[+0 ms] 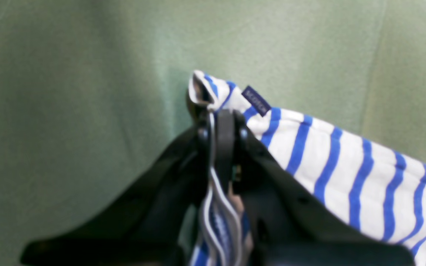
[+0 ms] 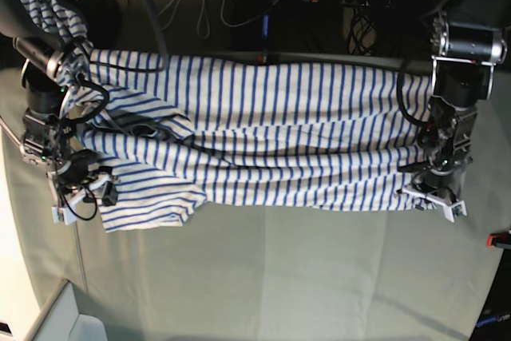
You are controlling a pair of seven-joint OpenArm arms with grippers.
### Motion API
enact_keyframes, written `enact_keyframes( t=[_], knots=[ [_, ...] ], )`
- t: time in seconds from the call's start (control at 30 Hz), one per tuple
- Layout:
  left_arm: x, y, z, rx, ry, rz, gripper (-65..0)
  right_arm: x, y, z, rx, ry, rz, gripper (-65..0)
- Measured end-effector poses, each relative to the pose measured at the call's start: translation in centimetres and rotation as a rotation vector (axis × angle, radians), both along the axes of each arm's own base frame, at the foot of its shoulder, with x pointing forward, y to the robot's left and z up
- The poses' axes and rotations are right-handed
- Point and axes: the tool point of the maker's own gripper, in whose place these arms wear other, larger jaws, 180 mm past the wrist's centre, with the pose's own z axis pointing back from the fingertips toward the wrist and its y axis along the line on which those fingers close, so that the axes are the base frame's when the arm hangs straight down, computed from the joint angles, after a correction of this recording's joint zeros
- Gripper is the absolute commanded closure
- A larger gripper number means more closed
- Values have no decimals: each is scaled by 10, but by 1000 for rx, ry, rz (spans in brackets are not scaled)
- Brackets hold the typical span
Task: Layout the t-shirt on the table in an organized manner, then fold the t-shirt properly
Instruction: 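Lift the grasped fabric with both grippers and fold it toward the held edge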
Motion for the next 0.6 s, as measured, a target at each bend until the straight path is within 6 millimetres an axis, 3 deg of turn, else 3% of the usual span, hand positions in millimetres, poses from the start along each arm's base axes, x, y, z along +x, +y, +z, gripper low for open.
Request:
enact_keyframes(
  t=[0.13,0.3,0.33,0.5,0.6],
  knots=[
    [-1,1,0,4,-6,1,0,2,11,-1,-14,2,41,-271],
    [-1,1,0,4,-6,0,0,5,32,-5,-34,17,114,-24],
    [-1,1,0,4,-7,0,0,5,33,-4,-33,14,112,0],
    [1,-1,2,0,-7,-4,0,15,32,6,-72,9,130,0],
    [16,-2,24,9,-60,-27,0,24,26,21,-105,-31,129,0]
  ],
)
